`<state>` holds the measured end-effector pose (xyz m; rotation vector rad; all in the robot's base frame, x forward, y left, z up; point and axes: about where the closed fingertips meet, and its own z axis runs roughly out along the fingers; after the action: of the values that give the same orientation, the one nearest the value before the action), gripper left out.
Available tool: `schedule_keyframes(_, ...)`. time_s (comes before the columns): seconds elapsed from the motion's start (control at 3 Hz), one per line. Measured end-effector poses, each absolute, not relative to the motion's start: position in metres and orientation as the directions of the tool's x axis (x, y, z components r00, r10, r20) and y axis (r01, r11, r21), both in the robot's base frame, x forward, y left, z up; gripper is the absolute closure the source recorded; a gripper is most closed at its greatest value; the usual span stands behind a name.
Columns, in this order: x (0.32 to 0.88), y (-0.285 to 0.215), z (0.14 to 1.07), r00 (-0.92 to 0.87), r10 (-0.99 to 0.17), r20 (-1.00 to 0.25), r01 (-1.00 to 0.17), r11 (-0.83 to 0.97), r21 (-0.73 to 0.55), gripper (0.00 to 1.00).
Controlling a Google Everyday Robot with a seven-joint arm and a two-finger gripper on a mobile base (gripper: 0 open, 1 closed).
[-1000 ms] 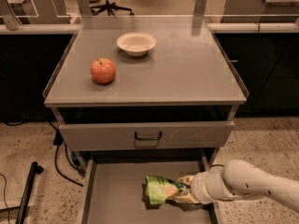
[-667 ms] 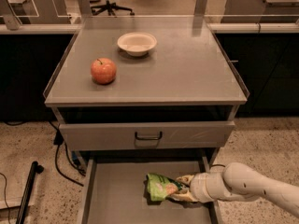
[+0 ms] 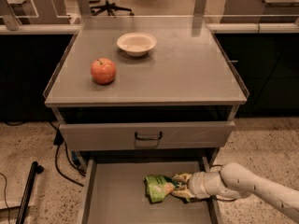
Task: Place green rice chip bag into middle drawer
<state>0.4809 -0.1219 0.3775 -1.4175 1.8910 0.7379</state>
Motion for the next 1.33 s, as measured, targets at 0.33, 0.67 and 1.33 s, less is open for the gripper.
schedule_keyframes(0.33, 0.4809, -0.1219, 0.3775, -0.201, -0.597, -0.777, -0.965, 0.256, 0.053, 0.83)
schedule_keyframes(0.67, 0.4809, -0.1219, 0.3775, -0.201, -0.597, -0.777, -0.965, 0.256, 0.053, 0.59)
schedule_keyframes(1.33, 0.4808, -0.1218, 0.3775, -0.201, -0.597, -0.777, -0.965, 0.255, 0.053, 0.05)
